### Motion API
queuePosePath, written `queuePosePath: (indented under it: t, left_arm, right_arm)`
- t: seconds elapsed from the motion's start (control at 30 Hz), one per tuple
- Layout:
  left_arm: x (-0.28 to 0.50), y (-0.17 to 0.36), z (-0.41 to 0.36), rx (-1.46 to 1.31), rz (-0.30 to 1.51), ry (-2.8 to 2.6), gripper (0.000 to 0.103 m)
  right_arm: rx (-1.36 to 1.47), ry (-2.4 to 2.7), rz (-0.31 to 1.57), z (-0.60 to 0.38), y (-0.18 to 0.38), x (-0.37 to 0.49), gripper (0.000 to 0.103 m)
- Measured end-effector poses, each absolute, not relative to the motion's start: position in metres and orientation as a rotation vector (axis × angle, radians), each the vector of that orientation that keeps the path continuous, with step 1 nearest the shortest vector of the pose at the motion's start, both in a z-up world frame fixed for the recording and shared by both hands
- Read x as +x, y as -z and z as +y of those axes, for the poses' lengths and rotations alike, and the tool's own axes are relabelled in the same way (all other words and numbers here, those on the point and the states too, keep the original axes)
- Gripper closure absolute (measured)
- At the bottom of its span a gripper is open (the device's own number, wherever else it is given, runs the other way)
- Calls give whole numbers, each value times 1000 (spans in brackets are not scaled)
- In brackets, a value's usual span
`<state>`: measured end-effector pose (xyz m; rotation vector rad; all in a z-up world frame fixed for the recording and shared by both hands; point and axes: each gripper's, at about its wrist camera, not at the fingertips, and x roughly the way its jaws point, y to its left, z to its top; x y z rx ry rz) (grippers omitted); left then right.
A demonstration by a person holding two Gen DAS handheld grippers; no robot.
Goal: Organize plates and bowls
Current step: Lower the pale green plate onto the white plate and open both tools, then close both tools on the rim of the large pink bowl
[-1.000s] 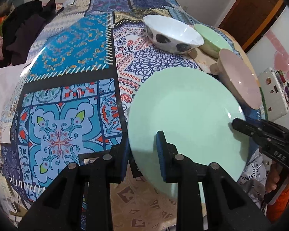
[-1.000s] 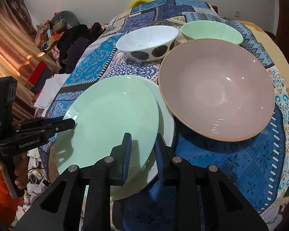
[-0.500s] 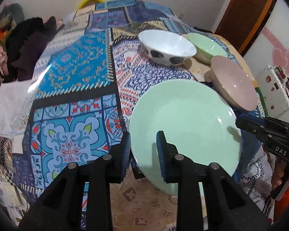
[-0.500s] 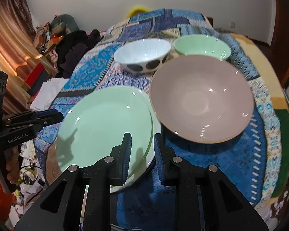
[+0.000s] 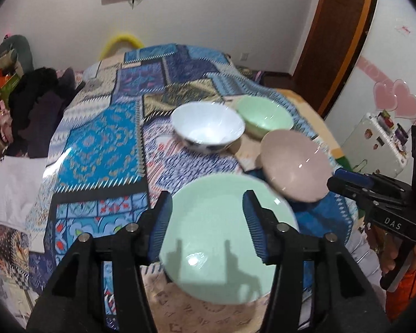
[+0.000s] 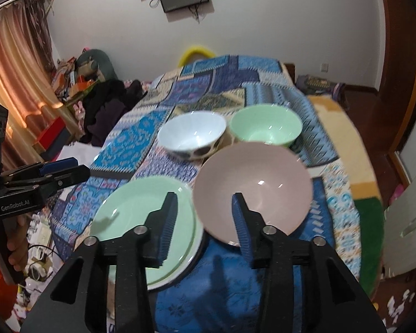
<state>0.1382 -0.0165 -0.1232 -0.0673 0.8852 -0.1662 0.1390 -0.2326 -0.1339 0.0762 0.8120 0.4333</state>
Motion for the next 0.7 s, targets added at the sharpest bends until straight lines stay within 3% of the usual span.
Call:
queuePosePath:
  t: [0.07,0.17,0.7]
  left_arm:
    - [144,119,-25,-77,870,176,37]
    - [154,119,-36,-80,862,185,36]
    - [224,166,-87,-78,989,232,36]
  right_arm:
    - [86,-416,792,-240,132,141,49]
    - [95,-392,778,-251,130,146,45]
    - [140,-287,855,-292,175,180,42]
